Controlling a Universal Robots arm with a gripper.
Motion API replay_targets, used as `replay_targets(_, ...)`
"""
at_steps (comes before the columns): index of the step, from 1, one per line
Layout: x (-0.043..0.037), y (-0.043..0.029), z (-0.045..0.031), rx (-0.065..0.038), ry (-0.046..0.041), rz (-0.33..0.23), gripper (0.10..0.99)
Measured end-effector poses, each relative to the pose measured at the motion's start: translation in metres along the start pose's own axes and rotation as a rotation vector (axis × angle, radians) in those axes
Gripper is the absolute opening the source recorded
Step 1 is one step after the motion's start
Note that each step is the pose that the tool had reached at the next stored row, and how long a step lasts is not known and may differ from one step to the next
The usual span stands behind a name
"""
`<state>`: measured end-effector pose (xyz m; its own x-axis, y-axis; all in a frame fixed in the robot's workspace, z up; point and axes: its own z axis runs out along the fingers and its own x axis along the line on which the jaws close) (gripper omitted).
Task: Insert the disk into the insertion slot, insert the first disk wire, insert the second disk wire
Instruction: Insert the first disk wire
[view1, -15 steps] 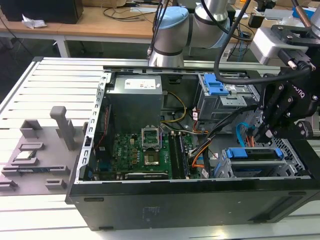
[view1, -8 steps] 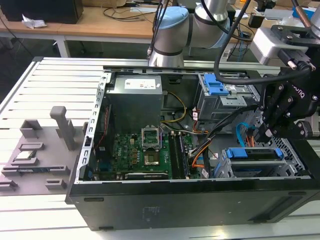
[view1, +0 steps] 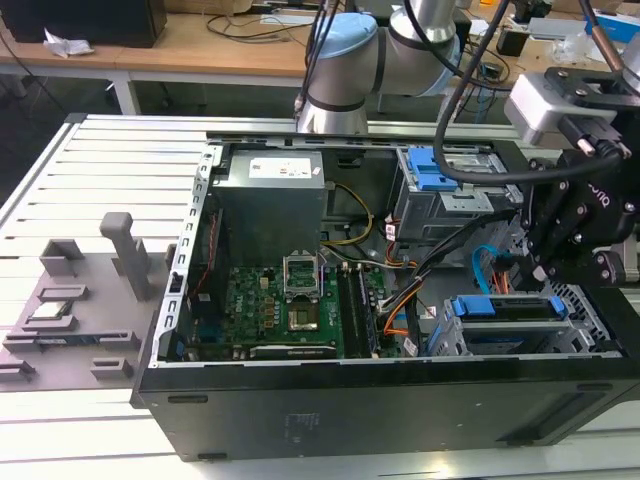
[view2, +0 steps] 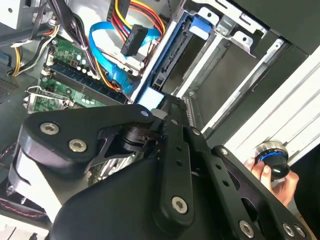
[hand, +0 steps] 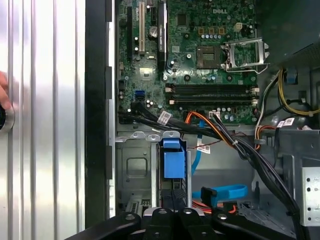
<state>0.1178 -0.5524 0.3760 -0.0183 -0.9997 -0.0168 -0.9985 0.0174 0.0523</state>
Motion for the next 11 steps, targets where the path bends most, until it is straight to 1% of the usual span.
replay_targets(1,-0.0019,-0.0026,0.0018,0.0,-0.0001,0.0,0.106)
replay_targets(3,-0.0128,-0.0128,0.0029,0.0,0.001,0.0,0.106)
replay_targets(4,-0.0188,-0.0168,0.003,0.0,0.0016,0.0,0.106)
replay_targets(5,-0.0237,-0.0187,0.0031,0.0,0.0015,0.0,0.106)
replay_targets(11,-0.0411,-0.0246,0.0035,0.0,0.0018,0.0,0.106)
